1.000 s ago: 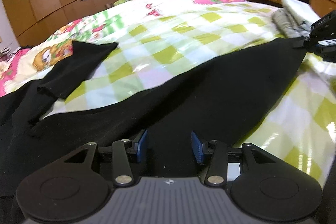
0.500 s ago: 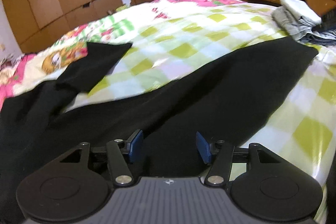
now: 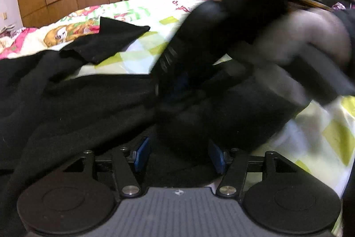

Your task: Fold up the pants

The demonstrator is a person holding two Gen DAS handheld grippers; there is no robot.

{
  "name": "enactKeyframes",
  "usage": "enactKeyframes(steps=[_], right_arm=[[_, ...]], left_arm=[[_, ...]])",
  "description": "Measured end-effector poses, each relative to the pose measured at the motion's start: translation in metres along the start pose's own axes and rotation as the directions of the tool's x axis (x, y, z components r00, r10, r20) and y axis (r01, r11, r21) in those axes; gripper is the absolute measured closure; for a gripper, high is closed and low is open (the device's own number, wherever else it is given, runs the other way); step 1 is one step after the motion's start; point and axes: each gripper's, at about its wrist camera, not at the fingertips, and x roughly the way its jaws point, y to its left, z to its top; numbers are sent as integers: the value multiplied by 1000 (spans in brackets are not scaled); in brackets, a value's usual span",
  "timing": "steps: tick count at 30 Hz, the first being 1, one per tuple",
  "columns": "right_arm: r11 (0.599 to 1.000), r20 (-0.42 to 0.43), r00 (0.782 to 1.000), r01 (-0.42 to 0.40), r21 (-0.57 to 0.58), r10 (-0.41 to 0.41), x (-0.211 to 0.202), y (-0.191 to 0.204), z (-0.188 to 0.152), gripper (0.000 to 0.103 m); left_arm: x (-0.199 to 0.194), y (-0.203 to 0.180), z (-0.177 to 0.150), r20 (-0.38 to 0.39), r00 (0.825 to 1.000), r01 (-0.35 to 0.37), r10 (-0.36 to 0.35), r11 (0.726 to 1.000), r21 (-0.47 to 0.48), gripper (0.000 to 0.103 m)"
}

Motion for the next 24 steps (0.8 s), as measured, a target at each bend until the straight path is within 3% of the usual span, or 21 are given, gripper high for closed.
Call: enactKeyframes(steps=[3,4,7,9,12,15,16,19,24], right_arm=[[986,100,984,138,93,-148,-2,-29,37,103],[986,120,983,123,110,-136,-9,-29,44,91],[998,167,986,-13,64,2,-41,-12,35,91],[999,101,994,-35,-29,37,-45,10,22,91],[974,68,993,110,-197,-99,-22,31,15,81],[955,-12,995,94,-281,-101,3,47,15,70],[939,-39,992,99,-330,-118,15,54,16,60],[875,3,985,157,-459,-175,23,69,16,51],[888,-29,989,119,-444,-147,31,64,28,49]], left_arm=[[3,0,-1,2,1000,-7,7,1000,0,26],[2,1,-1,5,1000,-8,8,1000,-1,26],[-2,4,0,19,1000,-8,8,1000,-20,26],[-3,5,0,22,1000,-7,8,1000,-26,26],[-5,2,-1,25,1000,-12,13,1000,-20,26],[-9,1,-4,35,999,-22,22,1000,-12,26],[-9,2,-4,37,999,-18,19,1000,-16,26],[-7,7,-5,30,1000,2,-1,999,-35,26],[-4,12,-6,29,999,26,-24,999,-45,25]])
